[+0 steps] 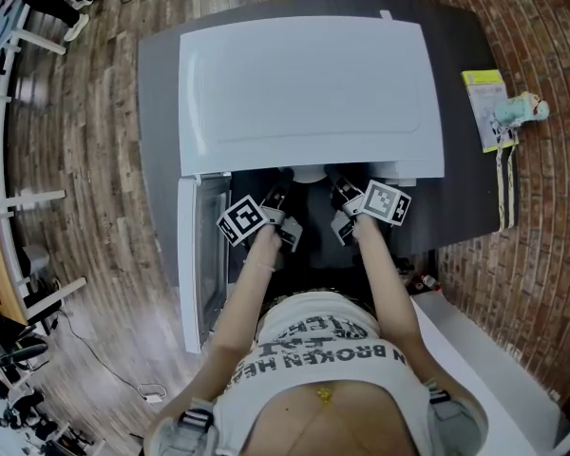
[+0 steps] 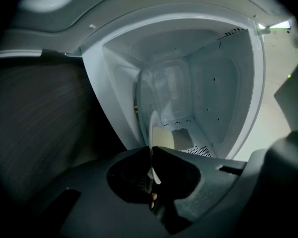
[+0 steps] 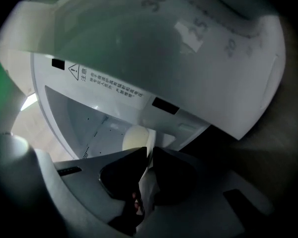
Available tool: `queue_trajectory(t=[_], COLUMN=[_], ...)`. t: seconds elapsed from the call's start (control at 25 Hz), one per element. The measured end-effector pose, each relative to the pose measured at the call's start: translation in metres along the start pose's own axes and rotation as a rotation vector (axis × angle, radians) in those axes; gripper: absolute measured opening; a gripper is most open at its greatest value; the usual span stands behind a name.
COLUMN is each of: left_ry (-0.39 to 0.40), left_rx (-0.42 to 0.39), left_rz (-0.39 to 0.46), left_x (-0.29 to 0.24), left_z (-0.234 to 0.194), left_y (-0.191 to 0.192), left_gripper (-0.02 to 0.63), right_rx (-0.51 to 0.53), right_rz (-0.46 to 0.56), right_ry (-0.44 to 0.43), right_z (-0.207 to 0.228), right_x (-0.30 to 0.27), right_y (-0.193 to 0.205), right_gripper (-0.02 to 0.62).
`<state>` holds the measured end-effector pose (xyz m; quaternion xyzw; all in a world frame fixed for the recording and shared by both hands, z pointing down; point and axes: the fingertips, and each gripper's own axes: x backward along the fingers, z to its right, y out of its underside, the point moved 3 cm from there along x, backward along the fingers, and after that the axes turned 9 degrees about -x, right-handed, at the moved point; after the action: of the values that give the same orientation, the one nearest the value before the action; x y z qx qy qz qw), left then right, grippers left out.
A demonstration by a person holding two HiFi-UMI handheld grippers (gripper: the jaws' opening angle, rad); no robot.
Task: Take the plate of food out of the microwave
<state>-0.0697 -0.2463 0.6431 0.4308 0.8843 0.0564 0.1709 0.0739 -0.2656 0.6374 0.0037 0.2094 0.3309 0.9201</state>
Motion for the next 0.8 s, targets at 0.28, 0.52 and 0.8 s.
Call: queue_trajectory(t=[0.28,0.52,0.8], left_ry=[0.004,0.016,0.026], left_rx=[-0.006,-0.044,-0.052], left_rz=[0.007,0.001,-0.002], left_x=[0.005,0.007,0.017], left_z=[0.001,0.007,0.008], left_y=[0.003,0.003,0.009], left_gripper=[0.023,0.023,0.023], right_rx=[0.006,0.02,0.033], right_rz=[-0.005,0.002,-0.007], right_ry=[-0.009,-0.019,-0.021], right_z=[-0.002,-0.004,-0.005], right_x=[0.003,0.008,0.015], right_y=[0.004,0.005,0.014], right_gripper=[0.04,0.04,0.04])
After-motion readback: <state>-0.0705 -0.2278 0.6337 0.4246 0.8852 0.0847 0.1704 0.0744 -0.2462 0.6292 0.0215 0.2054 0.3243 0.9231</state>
